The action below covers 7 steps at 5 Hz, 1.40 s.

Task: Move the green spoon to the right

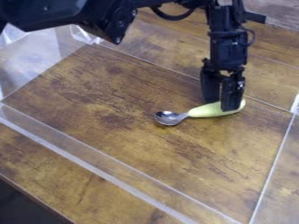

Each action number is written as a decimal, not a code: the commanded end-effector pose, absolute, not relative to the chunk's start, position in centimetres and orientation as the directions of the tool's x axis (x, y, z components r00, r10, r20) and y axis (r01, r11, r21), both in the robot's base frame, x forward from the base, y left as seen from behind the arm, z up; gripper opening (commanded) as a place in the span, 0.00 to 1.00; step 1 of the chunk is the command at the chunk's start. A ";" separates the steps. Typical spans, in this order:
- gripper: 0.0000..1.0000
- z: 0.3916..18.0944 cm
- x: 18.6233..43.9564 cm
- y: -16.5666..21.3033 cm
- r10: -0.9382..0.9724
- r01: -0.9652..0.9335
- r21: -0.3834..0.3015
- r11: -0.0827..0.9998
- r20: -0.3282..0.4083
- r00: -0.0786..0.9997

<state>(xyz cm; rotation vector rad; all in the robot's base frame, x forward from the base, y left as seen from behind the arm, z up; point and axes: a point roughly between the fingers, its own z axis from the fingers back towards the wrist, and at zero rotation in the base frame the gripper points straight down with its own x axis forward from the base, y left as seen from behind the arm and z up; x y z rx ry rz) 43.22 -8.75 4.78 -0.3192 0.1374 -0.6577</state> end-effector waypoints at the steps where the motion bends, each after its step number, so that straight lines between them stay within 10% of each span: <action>1: 1.00 7.8 43.9 -9.5 -0.611 0.589 -0.305 0.748 0.030 0.791; 7: 1.00 6.0 41.8 -12.8 -0.610 0.551 -0.389 0.739 -0.037 0.792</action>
